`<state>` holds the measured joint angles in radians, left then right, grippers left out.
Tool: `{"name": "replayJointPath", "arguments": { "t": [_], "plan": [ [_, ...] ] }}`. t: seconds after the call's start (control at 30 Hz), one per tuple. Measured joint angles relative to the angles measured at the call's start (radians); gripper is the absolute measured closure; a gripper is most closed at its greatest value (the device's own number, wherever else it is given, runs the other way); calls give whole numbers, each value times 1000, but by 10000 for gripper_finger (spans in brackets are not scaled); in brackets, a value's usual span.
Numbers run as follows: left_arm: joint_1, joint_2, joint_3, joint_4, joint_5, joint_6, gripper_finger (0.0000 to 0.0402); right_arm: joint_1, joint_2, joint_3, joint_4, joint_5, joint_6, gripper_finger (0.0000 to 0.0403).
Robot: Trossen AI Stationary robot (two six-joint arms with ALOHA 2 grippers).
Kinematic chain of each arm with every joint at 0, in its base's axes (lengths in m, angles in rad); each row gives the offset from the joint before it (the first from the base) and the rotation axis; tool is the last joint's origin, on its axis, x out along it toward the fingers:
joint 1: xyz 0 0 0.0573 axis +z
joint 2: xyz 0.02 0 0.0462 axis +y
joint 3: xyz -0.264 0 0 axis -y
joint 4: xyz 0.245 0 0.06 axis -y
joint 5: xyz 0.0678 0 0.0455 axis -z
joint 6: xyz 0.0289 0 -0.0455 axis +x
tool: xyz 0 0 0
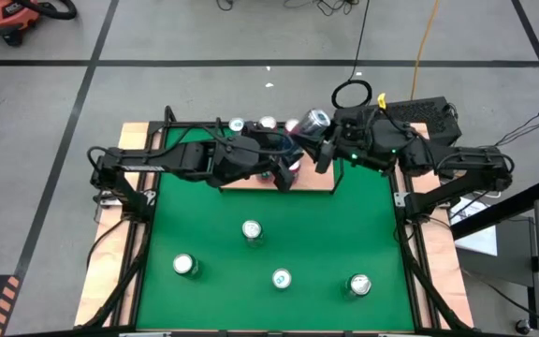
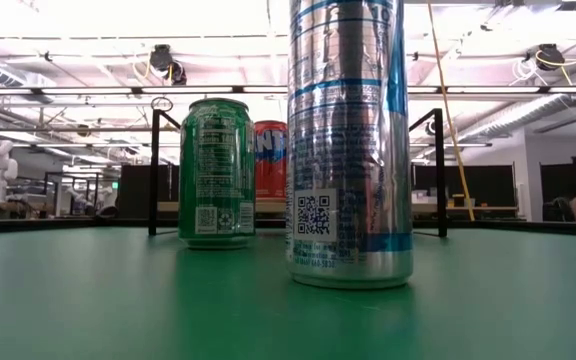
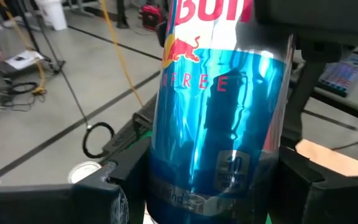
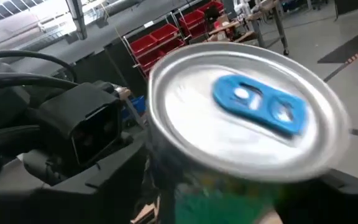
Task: Place canned beverage on shelf
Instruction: Put the blue soda can on the shelf aligned with the other blue soda can
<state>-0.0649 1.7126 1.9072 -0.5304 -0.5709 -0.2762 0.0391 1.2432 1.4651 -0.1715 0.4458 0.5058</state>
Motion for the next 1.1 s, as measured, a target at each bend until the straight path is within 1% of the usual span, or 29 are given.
{"name": "replayJointPath", "arguments": {
  "t": [0.07, 0.23, 0.3, 0.4, 0.5, 0.63, 0.73, 0.83, 0.93, 1.0, 1.1],
  "plan": [
    [-1, -4, 0, 2, -19, 1, 175, -1, -10, -1, -3, 0, -21, 132],
    [1, -5, 1, 15, -24, 1, 175, -18, -22, -1, 0, -11, -42, 177],
    [2, -5, 1, 25, -20, 4, 175, -25, -23, -1, 4, -16, -42, 185],
    [5, -5, 1, 38, 0, 20, 168, -27, -24, -1, 3, -13, -43, 183],
    [4, -5, 1, 37, 10, 18, 144, -27, -25, -1, 3, -18, -51, 171],
    [4, -31, 1, 29, 92, -11, 95, -40, -26, -1, -2, -66, -77, 173],
    [12, -64, 1, -8, 171, -44, 63, -61, -25, -1, -9, -133, -85, 177],
    [25, -100, 0, -43, 249, -74, 44, -88, -25, -1, -13, -229, -87, 175],
    [46, -152, 0, -17, 305, -85, 40, -117, -21, -1, -35, -326, -92, 173],
    [65, -182, 2, -3, 319, -85, 39, -136, -11, -1, -41, -397, -108, 173],
    [100, -199, 2, 9, 376, -85, 38, -166, 11, -1, -37, -495, -117, 173]
  ]
}}
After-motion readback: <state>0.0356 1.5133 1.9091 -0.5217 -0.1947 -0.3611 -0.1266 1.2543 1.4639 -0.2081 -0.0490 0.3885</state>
